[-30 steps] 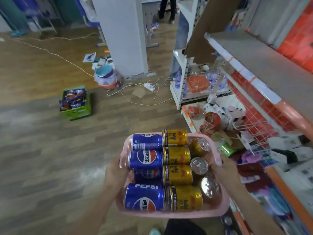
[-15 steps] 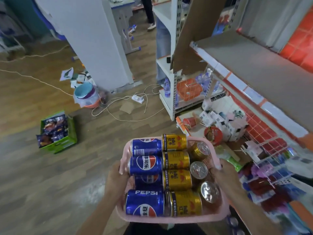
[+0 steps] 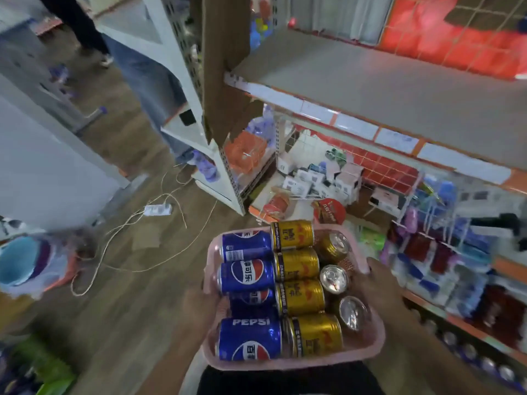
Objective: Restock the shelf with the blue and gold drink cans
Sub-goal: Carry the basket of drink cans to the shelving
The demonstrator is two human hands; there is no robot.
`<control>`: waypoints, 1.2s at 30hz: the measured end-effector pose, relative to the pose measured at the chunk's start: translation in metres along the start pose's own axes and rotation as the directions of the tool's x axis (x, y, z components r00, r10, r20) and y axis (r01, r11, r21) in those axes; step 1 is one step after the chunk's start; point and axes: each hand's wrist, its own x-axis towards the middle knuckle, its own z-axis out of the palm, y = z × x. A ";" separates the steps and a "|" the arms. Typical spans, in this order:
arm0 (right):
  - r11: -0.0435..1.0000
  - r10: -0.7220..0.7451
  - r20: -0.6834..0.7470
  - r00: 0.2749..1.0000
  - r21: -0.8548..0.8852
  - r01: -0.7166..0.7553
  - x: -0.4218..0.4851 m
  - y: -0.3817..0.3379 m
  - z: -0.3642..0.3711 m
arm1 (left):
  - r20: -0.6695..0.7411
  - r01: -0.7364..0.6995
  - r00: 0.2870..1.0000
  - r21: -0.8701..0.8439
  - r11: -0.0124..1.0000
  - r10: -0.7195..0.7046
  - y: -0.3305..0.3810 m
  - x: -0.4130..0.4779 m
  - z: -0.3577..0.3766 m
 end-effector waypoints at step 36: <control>0.928 0.345 -0.082 0.935 0.179 -0.327 0.283 0.268 0.432 | 0.464 -0.512 0.826 0.379 0.771 0.320 -0.223 0.532 0.250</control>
